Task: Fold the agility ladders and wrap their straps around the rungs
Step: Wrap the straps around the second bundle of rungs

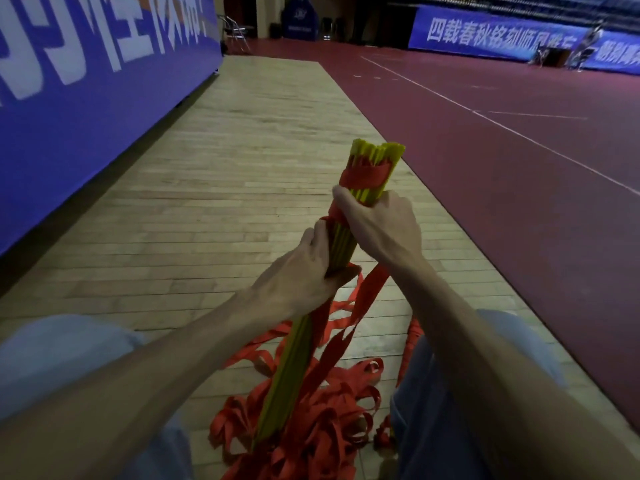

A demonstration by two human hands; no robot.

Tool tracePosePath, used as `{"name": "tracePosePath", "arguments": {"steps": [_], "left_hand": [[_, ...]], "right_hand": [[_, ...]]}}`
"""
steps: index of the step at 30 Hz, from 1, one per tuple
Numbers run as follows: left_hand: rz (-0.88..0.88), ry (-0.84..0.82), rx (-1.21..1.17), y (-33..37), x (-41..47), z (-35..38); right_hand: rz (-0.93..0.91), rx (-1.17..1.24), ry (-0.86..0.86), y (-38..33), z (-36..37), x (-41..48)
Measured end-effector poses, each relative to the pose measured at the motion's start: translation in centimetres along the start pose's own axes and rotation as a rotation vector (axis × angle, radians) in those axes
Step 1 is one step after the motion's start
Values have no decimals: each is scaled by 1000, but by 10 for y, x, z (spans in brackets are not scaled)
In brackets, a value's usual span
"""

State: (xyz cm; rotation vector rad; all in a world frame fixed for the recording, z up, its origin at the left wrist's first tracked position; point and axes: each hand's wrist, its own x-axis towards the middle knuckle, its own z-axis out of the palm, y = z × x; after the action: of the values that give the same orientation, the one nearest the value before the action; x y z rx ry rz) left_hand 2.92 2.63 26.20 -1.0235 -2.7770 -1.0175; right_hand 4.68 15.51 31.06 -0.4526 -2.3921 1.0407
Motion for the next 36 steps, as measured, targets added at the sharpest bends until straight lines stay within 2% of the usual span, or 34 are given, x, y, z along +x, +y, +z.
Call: {"name": "tracePosePath", "arguments": {"steps": [3,6,11,13,15,19,21,25,30,33,36], "left_hand": [[25,10,-338,4,2,-6],[-18,-3,-550,0,8,-11],[-186,-156,-993,-2,9,0],[-222,-210,-1045,1,8,2],[-226,-189,-1018,0,8,1],[-235,-146,-944,-2,3,-6],[-243,-131,-899,-6,1,-10],[-271,-10,-829,-14,4,-21],[-345,118,-748,-22,7,-11],[-386,128,-473,-22,9,-5],[-334,90,-193,-13,7,2]], "right_hand": [[21,85,60,-1,-11,7],[-16,235,66,-3,-17,6],[-64,415,8,-6,-18,5],[-88,431,-12,-6,-18,6],[-94,407,-85,-6,-19,6],[-117,330,-446,-3,-33,8],[-162,291,-560,1,-40,10],[-185,138,-586,12,-46,12],[19,48,-687,18,-41,16],[71,134,-682,11,-33,12],[109,151,-551,8,-22,8]]}}
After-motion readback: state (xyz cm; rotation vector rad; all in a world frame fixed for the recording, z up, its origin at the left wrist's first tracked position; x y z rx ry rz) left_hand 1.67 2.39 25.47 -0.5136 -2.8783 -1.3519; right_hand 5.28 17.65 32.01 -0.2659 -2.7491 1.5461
